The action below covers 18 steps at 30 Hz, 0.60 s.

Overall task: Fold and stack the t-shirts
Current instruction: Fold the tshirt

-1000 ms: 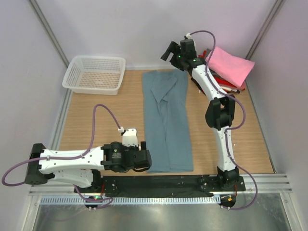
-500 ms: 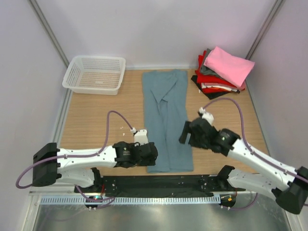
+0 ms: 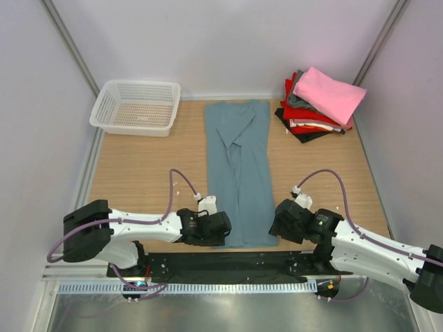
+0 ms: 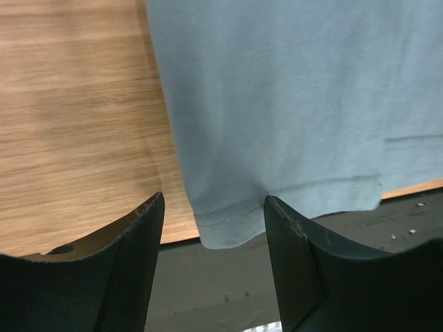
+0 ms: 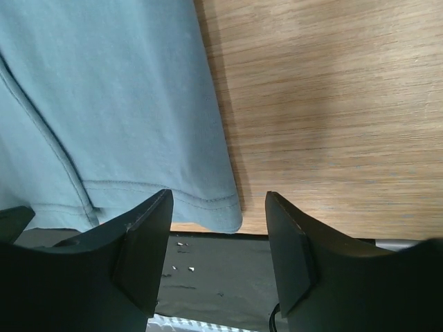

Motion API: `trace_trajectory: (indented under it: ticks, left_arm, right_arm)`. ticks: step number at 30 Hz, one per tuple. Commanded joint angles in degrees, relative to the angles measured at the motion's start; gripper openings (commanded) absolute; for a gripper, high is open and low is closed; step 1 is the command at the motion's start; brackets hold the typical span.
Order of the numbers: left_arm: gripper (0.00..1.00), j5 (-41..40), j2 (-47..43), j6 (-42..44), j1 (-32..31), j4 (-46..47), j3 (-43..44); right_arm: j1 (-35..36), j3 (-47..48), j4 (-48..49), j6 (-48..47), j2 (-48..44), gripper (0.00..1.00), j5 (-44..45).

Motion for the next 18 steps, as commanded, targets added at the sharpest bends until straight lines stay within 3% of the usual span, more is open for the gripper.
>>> trace_trajectory:
  ticks: [1, 9, 12, 13, 14, 15, 16, 18]
  left_arm:
    - [0.6, 1.0, 1.5, -1.7, -0.1, 3.3, -0.8]
    - [0.53, 1.0, 2.8, -2.0, -0.7, 4.0, -1.1]
    - [0.45, 0.8, 2.2, -2.4, -0.7, 4.2, -1.9]
    - [0.34, 0.6, 2.1, -2.5, -0.7, 4.2, -2.1]
    - [0.26, 0.6, 2.0, -2.6, -0.8, 4.3, -2.4]
    - [0.19, 0.5, 1.9, -2.7, -0.8, 4.2, -2.6]
    - [0.05, 0.5, 1.7, -2.8, -0.8, 4.2, -2.7]
    - [0.0, 0.1, 0.7, -3.5, -0.8, 3.3, -3.6]
  right_arm:
    - [0.3, -0.9, 4.2, 2.1, -0.5, 0.61, -0.5]
    - [1.7, -3.9, 7.8, 2.2, 0.4, 0.47, -3.3]
    - [2.1, -4.2, 6.8, 2.3, -0.1, 0.32, -3.3]
    - [2.0, -4.3, 6.3, 2.5, -0.8, 0.15, -3.1]
    - [2.1, -4.3, 5.7, 2.7, -1.1, 0.06, -2.4]
    - [2.1, -4.3, 4.0, 3.0, -1.5, 0.01, -2.0]
    - [2.0, -4.2, 2.9, 3.1, -2.4, 0.01, -1.4]
    - [2.1, -4.0, 0.0, 3.7, -3.8, 0.01, 0.3]
